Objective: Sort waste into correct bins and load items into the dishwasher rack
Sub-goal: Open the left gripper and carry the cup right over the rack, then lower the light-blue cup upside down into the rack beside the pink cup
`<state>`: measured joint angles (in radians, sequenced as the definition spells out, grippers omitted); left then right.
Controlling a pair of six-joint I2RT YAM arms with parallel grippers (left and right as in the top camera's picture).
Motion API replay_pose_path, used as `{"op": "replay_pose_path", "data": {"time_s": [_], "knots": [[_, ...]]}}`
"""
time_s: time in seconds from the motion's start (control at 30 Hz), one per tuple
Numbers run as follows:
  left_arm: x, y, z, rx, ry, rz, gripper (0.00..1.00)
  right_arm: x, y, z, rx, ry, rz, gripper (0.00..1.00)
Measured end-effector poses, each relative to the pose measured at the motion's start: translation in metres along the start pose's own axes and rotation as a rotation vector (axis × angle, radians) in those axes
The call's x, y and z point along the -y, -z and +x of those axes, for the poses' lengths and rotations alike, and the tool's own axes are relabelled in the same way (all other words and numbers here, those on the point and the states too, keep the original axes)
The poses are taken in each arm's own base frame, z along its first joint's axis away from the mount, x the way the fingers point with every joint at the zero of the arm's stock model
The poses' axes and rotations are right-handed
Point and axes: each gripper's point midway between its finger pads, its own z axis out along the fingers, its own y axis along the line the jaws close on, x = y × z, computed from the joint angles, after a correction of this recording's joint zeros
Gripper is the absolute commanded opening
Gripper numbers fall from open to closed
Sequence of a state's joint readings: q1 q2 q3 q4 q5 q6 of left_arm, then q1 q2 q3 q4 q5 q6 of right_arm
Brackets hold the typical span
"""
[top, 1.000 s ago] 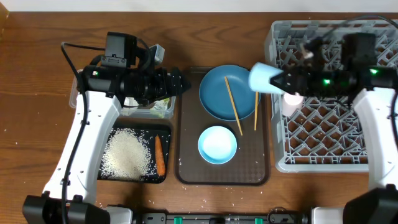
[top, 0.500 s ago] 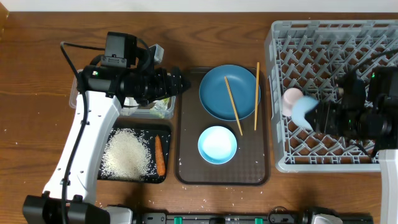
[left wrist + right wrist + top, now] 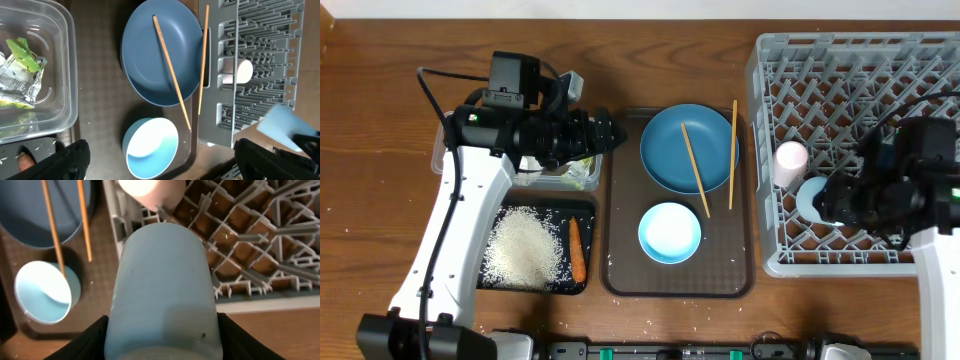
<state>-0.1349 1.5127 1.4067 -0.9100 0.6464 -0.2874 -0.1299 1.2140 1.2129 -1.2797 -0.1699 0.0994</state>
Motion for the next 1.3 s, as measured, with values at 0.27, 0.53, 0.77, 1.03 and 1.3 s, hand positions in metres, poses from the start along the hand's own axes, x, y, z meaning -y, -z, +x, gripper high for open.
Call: {"op": "replay_pose_path", "data": {"time_s": [0.27,0.53,0.77,1.03,1.3], "knots": [[0.000,0.000,0.000,0.000,0.000,0.000,0.94,0.009,-0.040,0.013,-0.036,-0.007,0.010,0.41],[0.000,0.000,0.000,0.000,0.000,0.000,0.94,0.011,-0.049,0.015,-0.039,-0.016,0.010,0.81],[0.000,0.000,0.000,0.000,0.000,0.000,0.94,0.011,-0.050,0.016,-0.041,-0.014,0.009,0.95],[0.000,0.000,0.000,0.000,0.000,0.000,0.94,0.002,-0.050,0.009,-0.015,-0.009,-0.042,0.75],[0.000,0.000,0.000,0.000,0.000,0.000,0.95,-0.041,-0.024,-0.017,0.074,0.084,-0.155,0.74]]}}
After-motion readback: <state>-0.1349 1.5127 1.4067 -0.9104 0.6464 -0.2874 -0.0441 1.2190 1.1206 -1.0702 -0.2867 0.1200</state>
